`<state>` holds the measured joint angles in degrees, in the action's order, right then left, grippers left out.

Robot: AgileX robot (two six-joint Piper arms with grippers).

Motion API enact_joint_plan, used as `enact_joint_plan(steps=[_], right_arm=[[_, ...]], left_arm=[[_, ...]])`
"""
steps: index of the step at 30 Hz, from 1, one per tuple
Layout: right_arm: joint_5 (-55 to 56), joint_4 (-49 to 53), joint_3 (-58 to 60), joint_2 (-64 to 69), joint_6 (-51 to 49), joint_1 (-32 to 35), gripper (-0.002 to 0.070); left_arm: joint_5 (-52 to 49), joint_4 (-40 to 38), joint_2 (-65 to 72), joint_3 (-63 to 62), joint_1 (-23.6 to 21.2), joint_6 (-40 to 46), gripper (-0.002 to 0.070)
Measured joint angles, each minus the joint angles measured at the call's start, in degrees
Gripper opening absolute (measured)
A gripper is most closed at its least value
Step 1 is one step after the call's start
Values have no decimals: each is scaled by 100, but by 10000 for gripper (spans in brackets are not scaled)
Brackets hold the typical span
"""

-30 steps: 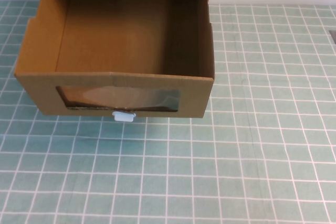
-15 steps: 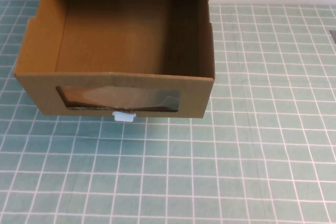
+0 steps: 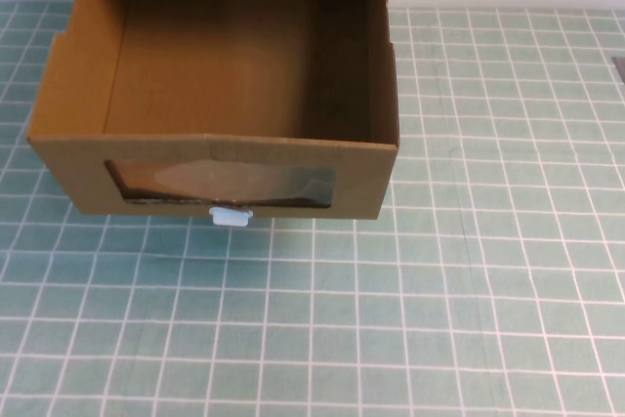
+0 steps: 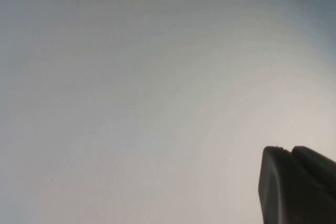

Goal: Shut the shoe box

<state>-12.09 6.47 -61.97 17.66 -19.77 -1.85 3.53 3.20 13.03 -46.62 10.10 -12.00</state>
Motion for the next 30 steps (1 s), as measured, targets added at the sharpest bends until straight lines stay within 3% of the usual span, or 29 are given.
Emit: enact_joint_plan(steps=[6, 10, 15, 21, 24, 30], right_arm=[[-1730, 55, -38, 966, 18, -23, -14], [-2036, -21, 202, 1292, 98, -43, -14], [-1907, -846, 694, 1429, 187, -342, -14], [-2380, -1376, 815, 2057, 2320, -1149, -14], [-2967, -1539, 425, 2531, 3030, -1507, -14], [-4405, -1767, -815, 3750, 3919, -2219, -14]], left_arm=[[-1903, 0, 1362, -884, 0, -21, -5], [-2223, 0, 2068, -898, 0, -32, -5], [-2146, -320, 2677, -898, 0, -139, -5], [-2572, -461, 3752, -1455, 0, -91, -5], [-3238, -709, 4402, -2109, 0, 371, -5], [-4335, -2001, 5795, -3780, 0, 2220, -5]])
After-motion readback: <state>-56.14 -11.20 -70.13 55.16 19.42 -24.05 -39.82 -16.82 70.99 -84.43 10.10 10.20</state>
